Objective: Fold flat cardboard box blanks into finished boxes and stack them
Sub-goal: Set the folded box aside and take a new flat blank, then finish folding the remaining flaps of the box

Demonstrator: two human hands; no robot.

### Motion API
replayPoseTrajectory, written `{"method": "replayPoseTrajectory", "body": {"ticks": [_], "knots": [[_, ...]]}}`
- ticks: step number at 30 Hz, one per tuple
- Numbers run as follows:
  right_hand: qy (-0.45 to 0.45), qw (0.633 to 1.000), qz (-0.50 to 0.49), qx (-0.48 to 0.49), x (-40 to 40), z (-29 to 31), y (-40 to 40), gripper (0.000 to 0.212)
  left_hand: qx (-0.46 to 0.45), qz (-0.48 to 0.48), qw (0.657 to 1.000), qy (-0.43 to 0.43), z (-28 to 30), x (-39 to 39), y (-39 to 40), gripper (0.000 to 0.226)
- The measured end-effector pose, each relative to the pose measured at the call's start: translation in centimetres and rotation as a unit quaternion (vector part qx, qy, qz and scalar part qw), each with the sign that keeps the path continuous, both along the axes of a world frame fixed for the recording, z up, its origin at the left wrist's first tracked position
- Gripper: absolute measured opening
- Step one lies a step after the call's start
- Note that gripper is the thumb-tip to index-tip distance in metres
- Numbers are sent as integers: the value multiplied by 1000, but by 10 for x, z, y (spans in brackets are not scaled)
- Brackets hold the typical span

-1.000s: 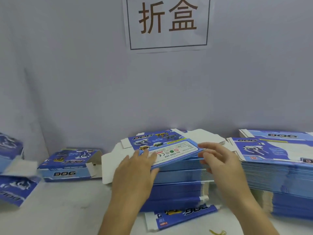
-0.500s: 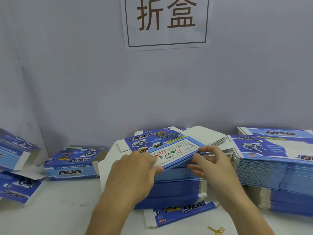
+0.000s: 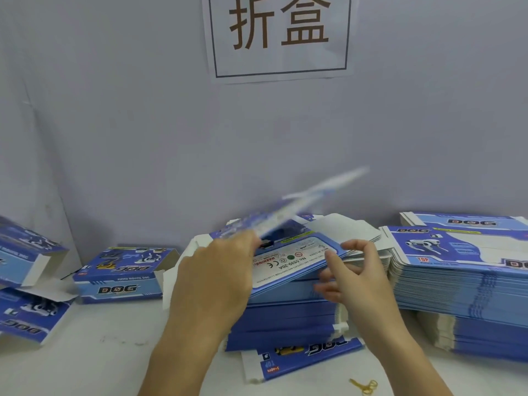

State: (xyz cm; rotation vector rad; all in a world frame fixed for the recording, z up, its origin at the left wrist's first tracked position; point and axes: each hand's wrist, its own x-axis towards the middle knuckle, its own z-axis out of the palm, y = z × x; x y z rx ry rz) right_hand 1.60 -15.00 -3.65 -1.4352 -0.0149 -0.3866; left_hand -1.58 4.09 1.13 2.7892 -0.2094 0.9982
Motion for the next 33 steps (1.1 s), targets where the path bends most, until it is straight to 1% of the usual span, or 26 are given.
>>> {"method": "replayPoseTrajectory", "body": {"ticks": [2,3,4,5,7,9,11,12,13,14,16,17,19,20,22,23,24,25,26,27,28,29,30,31,32,33], "knots": [[-22,997,12,-67,-4,4,2,9,-61,19,990,-127,5,-3,3,24],[-41,995,25,-85,-7,8,4,8,-107,15,975,-195,7,-5,6,23],[-64,993,42,-91,-11,14,8,9,-148,11,952,-267,10,-8,5,25],[-90,990,60,-85,-16,20,13,14,-176,5,930,-321,11,-12,3,30],[-133,985,83,-71,-23,30,21,35,-210,-30,901,-378,13,-17,-8,36],[-158,984,54,-66,-26,34,24,61,-255,-77,884,-385,15,-19,-17,36],[-155,986,-15,-62,-27,39,14,80,-325,-128,869,-349,15,-17,-20,35],[-153,985,-41,-66,-28,41,5,82,-370,-154,862,-310,15,-16,-19,38],[-158,983,-54,-70,-29,42,-4,76,-415,-176,854,-259,14,-13,-16,39],[-164,982,-52,-74,-31,44,-13,64,-453,-190,847,-201,12,-10,-14,39],[-188,980,-13,-71,-32,46,-28,30,-490,-201,842,-105,9,-4,-7,39],[-194,979,13,-62,-32,46,-33,26,-502,-209,837,-65,7,-1,-5,36],[-179,982,55,-34,-34,48,-35,31,-535,-221,815,-13,6,1,-4,27],[-176,982,60,-30,-33,46,-37,32,-545,-210,812,-3,6,2,-5,29],[-176,982,65,-39,-32,43,-37,29,-550,-189,813,4,7,1,-10,42],[-176,981,81,-29,-34,41,-37,34,-554,-183,812,4,6,0,-12,45],[-185,976,117,5,-35,41,-37,43,-562,-176,808,5,6,0,-14,45],[-203,959,189,55,-37,42,-36,51,-582,-169,795,7,5,1,-14,47],[-205,938,263,89,-41,48,-33,60,-610,-163,775,14,5,2,-13,50],[-201,925,308,89,-46,53,-30,73,-643,-165,748,27,5,3,-11,51],[-199,917,341,54,-47,56,-30,83,-675,-175,716,44,6,4,-9,48],[-168,917,359,29,-48,59,-26,82,-699,-188,688,58,5,6,-8,44],[-180,923,339,-20,-44,56,-25,72,-708,-195,674,76,5,4,-9,41],[-180,928,320,-56,-42,54,-18,60,-701,-199,678,92,3,4,-11,42],[-196,934,290,-75,-47,55,-9,53,-682,-197,697,102,3,3,-14,44],[-201,929,295,-97,-49,53,-3,49,-658,-196,719,105,-1,6,-17,46]]}}
